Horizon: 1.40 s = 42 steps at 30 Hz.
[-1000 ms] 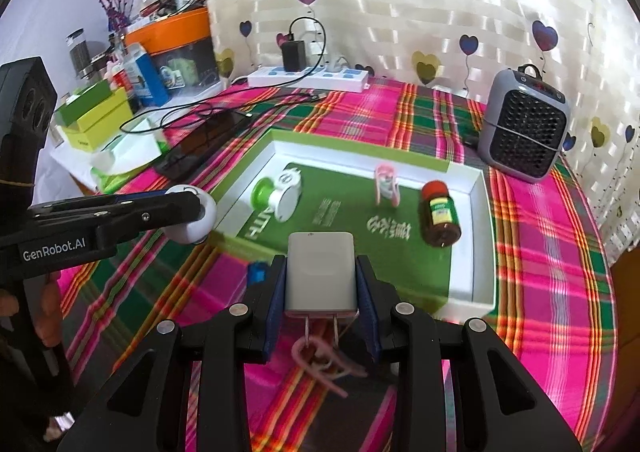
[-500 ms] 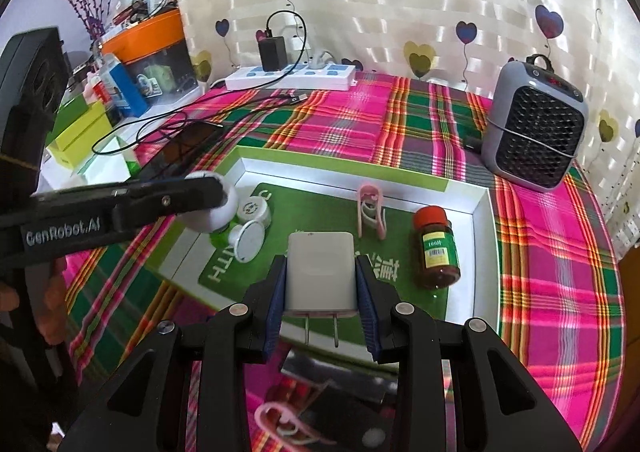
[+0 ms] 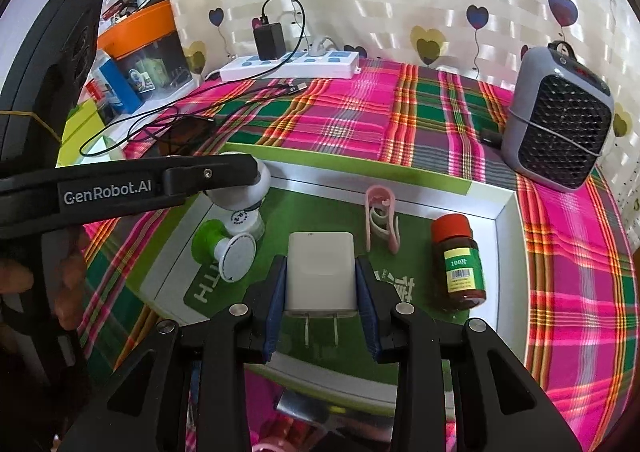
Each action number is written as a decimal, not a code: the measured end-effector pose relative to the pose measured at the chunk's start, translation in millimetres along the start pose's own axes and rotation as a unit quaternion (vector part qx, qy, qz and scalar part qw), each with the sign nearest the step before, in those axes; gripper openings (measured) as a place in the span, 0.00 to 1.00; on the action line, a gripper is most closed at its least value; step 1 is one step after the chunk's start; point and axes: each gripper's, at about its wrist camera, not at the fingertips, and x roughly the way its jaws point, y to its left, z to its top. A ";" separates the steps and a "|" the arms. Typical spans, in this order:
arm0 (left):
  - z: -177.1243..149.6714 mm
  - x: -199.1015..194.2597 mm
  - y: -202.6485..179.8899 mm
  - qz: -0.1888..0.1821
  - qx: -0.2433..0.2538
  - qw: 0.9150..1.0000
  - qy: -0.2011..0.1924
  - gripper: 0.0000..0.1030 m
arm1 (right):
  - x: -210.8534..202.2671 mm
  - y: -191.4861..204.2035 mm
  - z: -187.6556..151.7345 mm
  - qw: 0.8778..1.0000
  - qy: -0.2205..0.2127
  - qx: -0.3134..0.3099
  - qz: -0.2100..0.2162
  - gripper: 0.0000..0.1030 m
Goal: Organize rigid objects
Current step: 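Lift and carry the gadget and charger with both tools over the green box lid, then lower the gadget and charger into the lid and open both tools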
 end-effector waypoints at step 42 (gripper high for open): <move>0.7 22.5 -2.2 0.006 0.005 1.000 0.014 0.30 | 25.3 -4.4 2.4 0.999 0.018 -0.009 -0.033 0.34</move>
